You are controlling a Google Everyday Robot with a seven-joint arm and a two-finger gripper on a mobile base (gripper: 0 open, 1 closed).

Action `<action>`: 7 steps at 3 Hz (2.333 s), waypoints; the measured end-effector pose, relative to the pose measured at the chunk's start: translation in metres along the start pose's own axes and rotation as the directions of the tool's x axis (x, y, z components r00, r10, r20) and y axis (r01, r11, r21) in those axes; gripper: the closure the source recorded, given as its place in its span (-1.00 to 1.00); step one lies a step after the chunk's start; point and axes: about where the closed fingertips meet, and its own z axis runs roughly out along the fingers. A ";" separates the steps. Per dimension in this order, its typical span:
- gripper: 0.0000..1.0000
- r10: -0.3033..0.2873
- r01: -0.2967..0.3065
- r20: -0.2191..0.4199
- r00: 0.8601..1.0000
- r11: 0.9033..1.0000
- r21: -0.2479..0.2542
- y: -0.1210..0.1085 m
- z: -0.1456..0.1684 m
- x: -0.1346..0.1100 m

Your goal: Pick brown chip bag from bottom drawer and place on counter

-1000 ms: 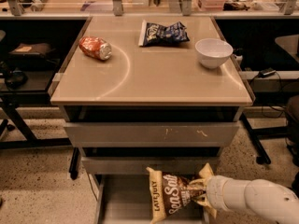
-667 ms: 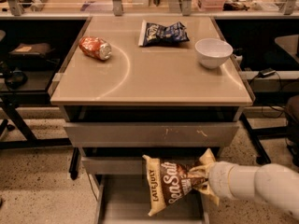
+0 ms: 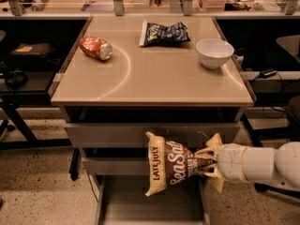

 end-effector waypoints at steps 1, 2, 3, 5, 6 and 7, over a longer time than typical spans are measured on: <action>1.00 -0.025 0.024 0.024 0.999 0.997 0.067 -0.045 -0.004 -0.015; 1.00 -0.083 0.080 0.025 0.996 0.989 0.121 -0.115 -0.020 -0.058; 1.00 -0.115 0.111 0.025 0.993 0.985 0.132 -0.142 -0.028 -0.081; 1.00 -0.189 0.180 0.055 0.980 0.974 0.135 -0.191 -0.046 -0.125; 1.00 -0.246 0.232 0.129 0.961 0.966 0.111 -0.214 -0.068 -0.156; 1.00 -0.334 0.316 0.163 0.928 0.940 0.127 -0.214 -0.092 -0.182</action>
Offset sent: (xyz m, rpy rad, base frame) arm 0.1221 0.0468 0.2147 -0.0160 -0.2586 0.0096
